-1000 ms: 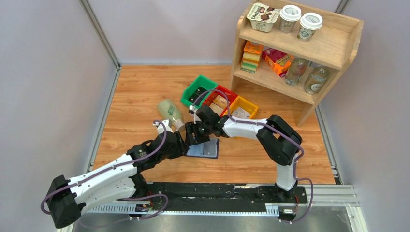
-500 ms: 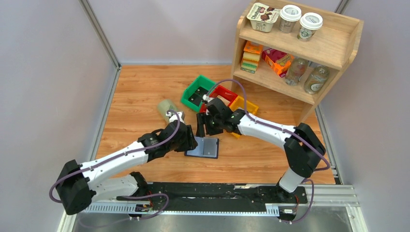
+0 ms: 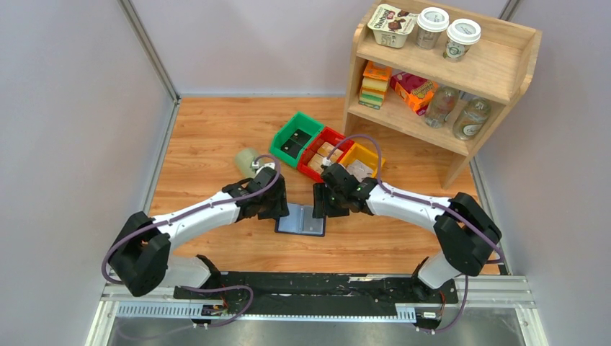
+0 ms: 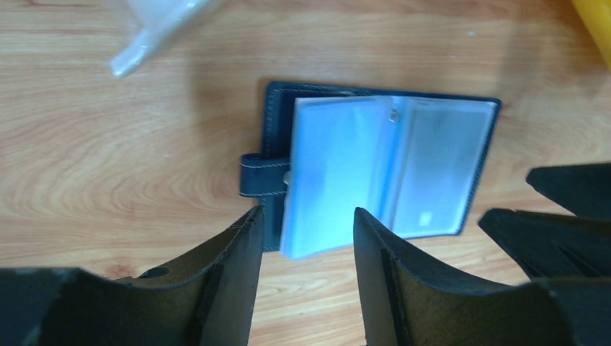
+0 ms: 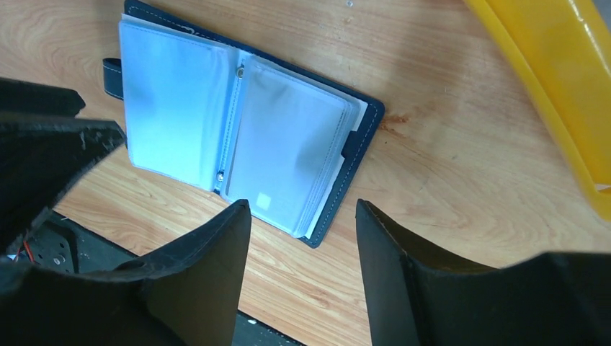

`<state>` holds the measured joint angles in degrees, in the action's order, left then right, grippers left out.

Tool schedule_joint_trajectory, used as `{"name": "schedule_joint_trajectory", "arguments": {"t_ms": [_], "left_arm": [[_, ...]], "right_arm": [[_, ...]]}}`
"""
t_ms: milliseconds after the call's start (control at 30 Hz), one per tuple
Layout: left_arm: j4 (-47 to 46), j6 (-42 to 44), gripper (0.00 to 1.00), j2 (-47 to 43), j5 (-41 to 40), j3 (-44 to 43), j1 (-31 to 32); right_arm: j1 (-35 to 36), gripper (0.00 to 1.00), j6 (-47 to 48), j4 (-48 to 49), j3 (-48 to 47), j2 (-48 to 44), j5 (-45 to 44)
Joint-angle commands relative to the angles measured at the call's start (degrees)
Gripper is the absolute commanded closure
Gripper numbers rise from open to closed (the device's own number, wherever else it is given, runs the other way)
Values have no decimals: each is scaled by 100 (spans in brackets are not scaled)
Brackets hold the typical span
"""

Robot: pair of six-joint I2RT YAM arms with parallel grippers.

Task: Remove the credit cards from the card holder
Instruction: Remove the credit card from the card holder.

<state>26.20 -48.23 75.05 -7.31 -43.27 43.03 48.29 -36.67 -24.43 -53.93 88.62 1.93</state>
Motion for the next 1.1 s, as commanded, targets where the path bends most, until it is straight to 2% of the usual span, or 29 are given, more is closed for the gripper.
{"name": "schedule_joint_trajectory", "arguments": {"t_ms": [0, 233, 567, 767, 1067], "left_arm": [[-158, 147, 45, 168, 151, 160, -172], [-431, -28, 50, 625, 493, 327, -180], [-747, -389, 60, 696, 898, 582, -180], [-818, -512, 62, 696, 1056, 591, -180], [-949, -600, 64, 661, 1250, 600, -180]], "right_arm": [[22, 43, -174, 420, 111, -73, -27], [14, 46, -201, 623, 94, 269, 193], [13, 51, -104, 650, 15, 472, 325], [13, 55, -43, 658, -56, 507, 421], [13, 53, 28, 948, -161, 296, 904]]}}
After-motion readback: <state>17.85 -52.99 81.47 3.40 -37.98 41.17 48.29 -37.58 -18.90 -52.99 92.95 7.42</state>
